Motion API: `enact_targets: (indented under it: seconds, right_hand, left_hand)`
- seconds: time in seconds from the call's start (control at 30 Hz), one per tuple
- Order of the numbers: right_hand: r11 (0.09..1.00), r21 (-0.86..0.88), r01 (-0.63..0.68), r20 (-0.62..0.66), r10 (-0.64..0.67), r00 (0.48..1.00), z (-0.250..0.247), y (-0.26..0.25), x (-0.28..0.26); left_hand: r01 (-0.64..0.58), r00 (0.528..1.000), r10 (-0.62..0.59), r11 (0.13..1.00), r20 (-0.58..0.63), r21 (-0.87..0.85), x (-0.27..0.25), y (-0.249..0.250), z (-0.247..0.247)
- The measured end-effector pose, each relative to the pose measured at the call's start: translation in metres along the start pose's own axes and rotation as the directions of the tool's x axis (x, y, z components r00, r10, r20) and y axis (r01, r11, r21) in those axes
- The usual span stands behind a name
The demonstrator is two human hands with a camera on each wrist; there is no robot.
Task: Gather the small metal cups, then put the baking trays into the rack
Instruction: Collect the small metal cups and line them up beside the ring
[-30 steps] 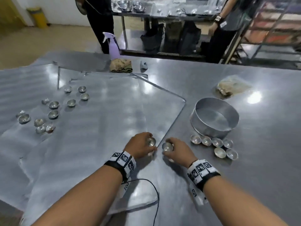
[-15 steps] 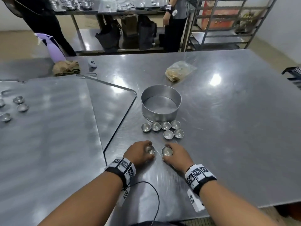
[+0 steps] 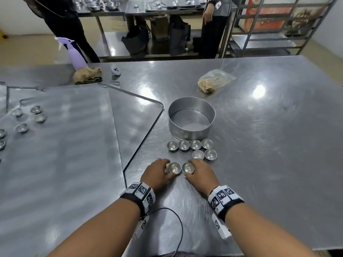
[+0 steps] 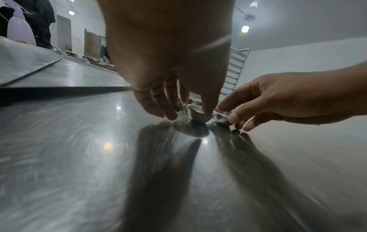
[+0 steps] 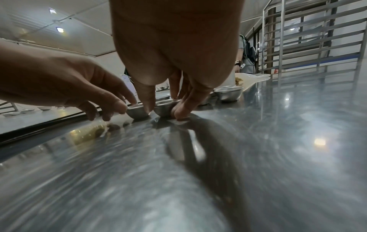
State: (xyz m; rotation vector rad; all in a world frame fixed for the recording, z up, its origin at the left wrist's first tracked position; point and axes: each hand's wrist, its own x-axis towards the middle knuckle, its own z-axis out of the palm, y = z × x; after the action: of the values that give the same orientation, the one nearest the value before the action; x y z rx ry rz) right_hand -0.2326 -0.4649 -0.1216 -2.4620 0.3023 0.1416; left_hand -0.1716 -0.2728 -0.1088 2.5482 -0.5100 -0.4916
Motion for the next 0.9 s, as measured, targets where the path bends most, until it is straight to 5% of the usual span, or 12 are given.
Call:
enact_targets:
  seconds: [0.9]
  right_hand:
    - [0.999,0.043,-0.011,-0.153,0.018,0.988,0.010,-0.013,0.033]
  left_hand:
    - [-0.115,0.985,0.106,0.991,-0.140,-0.062,0.032,-0.005,-0.005]
